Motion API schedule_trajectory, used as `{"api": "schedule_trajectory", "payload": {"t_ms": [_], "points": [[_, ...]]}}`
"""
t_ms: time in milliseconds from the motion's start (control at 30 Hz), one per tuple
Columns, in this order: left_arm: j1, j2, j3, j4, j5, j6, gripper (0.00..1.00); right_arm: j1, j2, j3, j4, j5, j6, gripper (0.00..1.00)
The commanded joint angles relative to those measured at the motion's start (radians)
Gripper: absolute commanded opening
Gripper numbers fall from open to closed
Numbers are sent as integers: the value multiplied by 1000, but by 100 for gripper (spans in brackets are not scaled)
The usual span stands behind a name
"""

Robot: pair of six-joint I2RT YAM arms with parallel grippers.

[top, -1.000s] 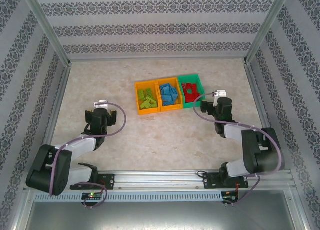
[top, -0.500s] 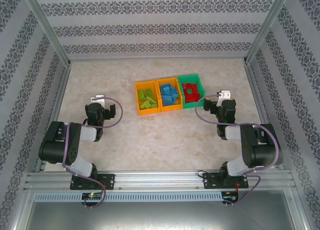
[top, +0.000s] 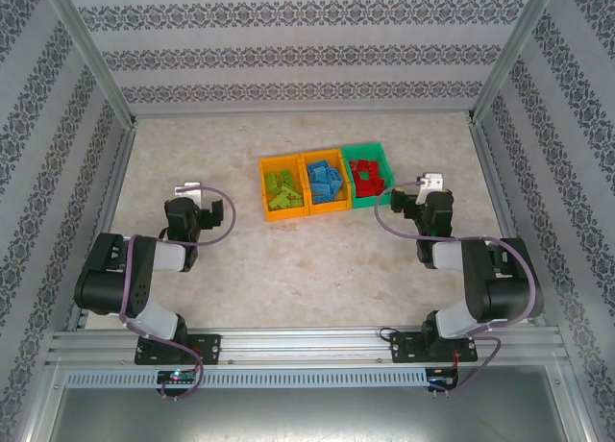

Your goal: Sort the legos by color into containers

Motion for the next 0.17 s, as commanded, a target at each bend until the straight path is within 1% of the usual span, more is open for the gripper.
{"api": "schedule_trajectory", "payload": {"t_ms": [0, 133], "points": [[15, 0, 16, 43, 15, -17, 99, 12, 3, 10, 18, -20, -6, 98], [15, 0, 18, 44, 15, -18, 99, 12, 0, 5, 24, -22, -5, 98]]}}
